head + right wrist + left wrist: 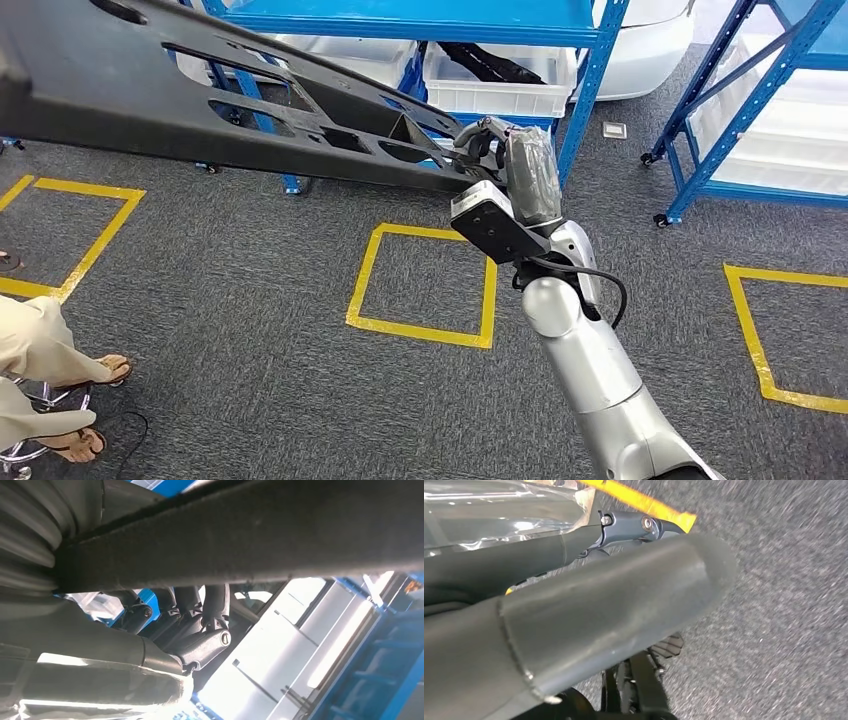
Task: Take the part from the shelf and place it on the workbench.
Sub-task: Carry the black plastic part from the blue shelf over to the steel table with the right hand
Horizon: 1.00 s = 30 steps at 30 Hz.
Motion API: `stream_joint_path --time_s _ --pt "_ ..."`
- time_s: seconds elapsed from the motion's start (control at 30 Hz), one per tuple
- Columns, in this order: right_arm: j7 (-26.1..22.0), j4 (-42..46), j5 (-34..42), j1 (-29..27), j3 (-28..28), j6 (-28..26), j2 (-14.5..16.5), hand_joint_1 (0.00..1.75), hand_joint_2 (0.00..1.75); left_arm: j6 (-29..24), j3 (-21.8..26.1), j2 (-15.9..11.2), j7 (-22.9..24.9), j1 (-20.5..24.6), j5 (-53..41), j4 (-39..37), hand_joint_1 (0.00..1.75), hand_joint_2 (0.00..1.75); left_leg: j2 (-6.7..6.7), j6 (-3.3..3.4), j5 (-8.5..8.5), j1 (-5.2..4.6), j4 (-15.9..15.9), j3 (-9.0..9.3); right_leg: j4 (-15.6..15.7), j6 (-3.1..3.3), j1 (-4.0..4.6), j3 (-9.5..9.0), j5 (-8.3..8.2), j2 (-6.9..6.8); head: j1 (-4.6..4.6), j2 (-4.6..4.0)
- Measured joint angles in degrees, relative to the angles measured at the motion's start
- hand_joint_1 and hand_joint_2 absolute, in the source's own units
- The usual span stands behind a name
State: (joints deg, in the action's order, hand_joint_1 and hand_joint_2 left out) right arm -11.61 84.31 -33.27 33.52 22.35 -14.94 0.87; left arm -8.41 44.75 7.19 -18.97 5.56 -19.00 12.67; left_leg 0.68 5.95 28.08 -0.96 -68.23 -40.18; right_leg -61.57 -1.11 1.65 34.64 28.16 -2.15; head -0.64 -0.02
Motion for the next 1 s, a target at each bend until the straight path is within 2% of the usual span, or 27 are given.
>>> stream_joint_path --time_s 0.03,0.07,0.1,0.13,0.17,0.23,0.3,0.37,0.4,0.43,0.47,0.5,0.53,0.57,0.6,0.63,0.67,0.73,0.8,0.87,0.9,0.93,0.97,1.0 --pt "-0.03 -0.02 -0.06 0.01 0.01 -0.06 0.05 1.75 1.75 0.01 -0.01 -0.03 0.03 0.06 -0.1 0.04 0.0 0.0 0.06 1.88 -0.6 -0.9 3.08 1.9 0.16 0.4 0.35 -0.04 -0.06 -0.22 0.52 0.0" --pt "-0.05 -0.05 -0.09 0.0 0.0 -0.17 0.07 1.75 1.75 -0.01 -0.01 -0.12 0.06 0.16 -0.16 0.08 0.0 0.0 -0.05 3.13 -0.91 -1.57 5.07 3.06 0.33 0.66 0.36 -0.07 -0.14 -0.44 0.93 0.0" --pt "-0.07 -0.08 -0.11 -0.04 -0.01 -0.27 0.07 1.75 1.75 -0.03 0.0 -0.3 0.1 0.21 -0.2 0.14 0.0 0.0 -0.36 3.74 -1.01 -1.88 6.0 3.45 0.5 0.76 0.13 -0.1 -0.21 -0.64 1.3 0.0" --pt "-0.09 -0.1 -0.15 -0.07 0.0 -0.35 0.07 1.75 1.75 -0.05 0.0 -0.22 0.11 0.23 -0.24 0.09 0.0 0.0 -0.58 3.83 -1.48 -2.15 6.79 3.76 0.84 0.7 -0.02 -0.26 -0.38 -0.82 1.21 0.0" --pt "-0.1 -0.1 -0.16 -0.12 -0.03 -0.42 0.13 1.75 1.75 -0.07 0.01 -0.37 0.13 0.21 -0.22 0.09 0.0 0.0 -0.85 3.72 -2.16 -2.02 8.06 4.45 1.04 0.63 -0.1 -0.32 -0.45 -0.84 1.01 0.0" --pt "-0.14 -0.06 -0.22 -0.12 -0.08 -0.44 0.2 1.75 1.75 -0.07 0.03 -0.42 0.17 0.19 -0.22 0.08 0.0 0.0 -1.2 3.2 -3.71 -1.31 10.92 5.94 0.01 0.37 -0.1 0.11 0.25 0.31 0.96 0.0" --pt "-0.18 -0.04 -0.22 -0.13 -0.17 -0.45 0.09 1.75 1.75 -0.04 0.03 -0.26 0.19 0.32 -0.26 0.07 0.0 0.0 -1.69 2.23 -4.73 -0.59 12.41 6.47 -5.0 -0.2 -0.62 2.41 2.61 1.78 1.02 0.0" --pt "-0.2 -0.08 -0.2 -0.4 -0.25 -0.46 -0.09 1.75 1.75 -0.01 0.02 0.03 0.23 0.37 -0.29 0.04 0.0 0.0 -2.47 1.23 -5.03 0.05 12.48 6.07 -10.71 -1.31 -1.63 4.99 4.75 2.15 1.01 0.0" --pt "-0.2 -0.1 -0.23 -0.61 -0.27 -0.46 -0.15 1.75 1.75 -0.01 0.02 0.19 0.27 0.34 -0.3 0.02 0.0 0.0 -2.94 0.57 -5.07 0.47 12.36 5.83 -11.47 -2.18 -2.24 5.27 4.82 2.16 1.0 0.0" --pt "-0.2 -0.13 -0.26 -0.77 -0.28 -0.46 -0.2 1.75 1.75 -0.01 0.02 0.33 0.29 0.3 -0.3 0.01 0.0 0.0 -3.48 -0.24 -5.03 1.0 12.04 5.52 -9.92 -3.35 -2.95 4.4 3.98 2.18 1.0 0.0" --pt "-0.2 -0.14 -0.28 -0.87 -0.28 -0.46 -0.23 1.75 1.75 -0.01 0.02 0.43 0.32 0.28 -0.3 0.01 0.0 0.0 -4.01 -1.1 -4.89 1.53 11.52 5.16 -6.76 -4.56 -3.67 2.72 2.61 2.3 1.01 0.0" --pt "-0.2 -0.17 -0.29 -0.93 -0.3 -0.46 -0.28 1.75 1.75 -0.01 0.02 0.45 0.33 0.29 -0.3 0.01 0.0 0.0 -4.58 -2.04 -4.59 1.97 10.71 4.63 -3.51 -5.6 -4.23 1.02 1.6 3.02 1.07 0.0" --pt "-0.22 -0.18 -0.31 -0.94 -0.32 -0.47 -0.28 1.75 1.75 -0.03 0.03 0.43 0.35 0.31 -0.3 0.01 0.0 0.0 -5.13 -2.95 -4.21 2.25 9.67 3.99 -0.79 -5.94 -4.59 -0.42 0.9 3.75 1.16 0.0" --pt "-0.26 -0.21 -0.34 -0.98 -0.35 -0.48 -0.28 1.75 1.75 -0.04 0.03 0.39 0.36 0.33 -0.3 0.02 0.0 0.0 -5.6 -3.67 -3.97 2.36 8.88 3.39 0.42 -5.55 -4.69 -1.08 0.75 4.36 1.17 0.0" --pt "-0.3 -0.24 -0.37 -1.03 -0.4 -0.5 -0.3 1.75 1.75 -0.06 0.04 0.35 0.39 0.28 -0.3 0.02 0.0 0.0 -6.05 -4.27 -3.89 2.38 8.38 2.89 0.59 -4.74 -4.53 -1.17 0.92 4.76 1.13 0.0" --pt "-0.35 -0.24 -0.45 -1.07 -0.42 -0.51 -0.21 1.75 1.75 -0.07 0.04 0.35 0.42 0.17 -0.29 0.0 0.0 0.0 -6.43 -4.63 -4.01 2.42 8.22 2.59 0.6 -3.74 -4.4 -1.18 0.8 4.48 1.04 0.0" --pt "-0.39 -0.26 -0.51 -1.1 -0.44 -0.51 -0.13 1.75 1.75 -0.07 0.05 0.37 0.43 0.03 -0.29 0.0 0.0 0.0 -6.51 -4.87 -4.15 2.55 8.27 2.4 0.5 -3.01 -4.44 -1.09 0.65 4.04 0.91 0.0" --pt "-0.52 -0.27 -0.6 -1.05 -0.43 -0.51 0.14 1.75 1.75 -0.07 0.08 0.39 0.46 -0.14 -0.28 -0.02 0.0 0.0 -4.67 -5.29 -3.25 2.6 6.69 1.57 0.61 -2.11 -4.59 -1.15 0.4 3.2 0.65 0.0" --pt "-0.63 -0.3 -0.62 -0.95 -0.43 -0.51 0.24 1.75 1.75 -0.07 0.09 0.42 0.46 0.01 -0.28 -0.02 0.0 0.0 -1.98 -5.64 -0.27 2.51 1.01 -1.07 0.71 -1.5 -4.54 -1.26 0.41 2.2 0.38 0.0" --pt "-0.71 -0.48 -0.65 -0.93 -0.42 -0.5 0.29 1.75 1.75 -0.07 0.11 0.43 0.46 0.11 -0.26 -0.02 0.0 0.0 -1.03 -5.82 2.39 2.57 -5.81 -4.46 0.7 -1.19 -4.39 -1.28 0.56 1.06 0.33 0.0" --pt "-0.74 -0.6 -0.67 -0.94 -0.42 -0.49 0.33 1.75 1.75 -0.07 0.14 0.43 0.46 0.09 -0.23 -0.02 0.0 0.0 -0.89 -5.83 2.71 2.59 -7.56 -5.39 0.7 -1.11 -4.36 -1.3 0.63 0.55 0.32 0.0" --pt "-0.82 -0.71 -0.69 -0.93 -0.4 -0.49 0.41 1.75 1.75 -0.08 0.2 0.43 0.46 0.06 -0.19 -0.02 0.0 0.0 -0.78 -5.72 1.79 2.6 -6.79 -5.05 0.7 -1.0 -4.34 -1.39 0.72 0.01 0.31 0.0" --pt "-0.92 -0.78 -0.71 -0.87 -0.4 -0.48 0.5 1.75 1.75 -0.1 0.3 0.42 0.45 0.04 -0.15 -0.02 0.0 0.0 -0.48 -5.52 0.08 2.6 -3.92 -3.59 0.71 -0.9 -4.34 -1.53 0.82 -0.49 0.31 0.0" --pt "-1.02 -0.8 -0.71 -0.76 -0.39 -0.48 0.61 1.75 1.75 -0.11 0.38 0.41 0.44 0.05 -0.12 -0.02 0.0 0.0 0.38 -5.3 -1.6 2.52 0.06 -1.54 0.72 -0.87 -4.32 -1.69 0.96 -0.93 0.31 0.0"
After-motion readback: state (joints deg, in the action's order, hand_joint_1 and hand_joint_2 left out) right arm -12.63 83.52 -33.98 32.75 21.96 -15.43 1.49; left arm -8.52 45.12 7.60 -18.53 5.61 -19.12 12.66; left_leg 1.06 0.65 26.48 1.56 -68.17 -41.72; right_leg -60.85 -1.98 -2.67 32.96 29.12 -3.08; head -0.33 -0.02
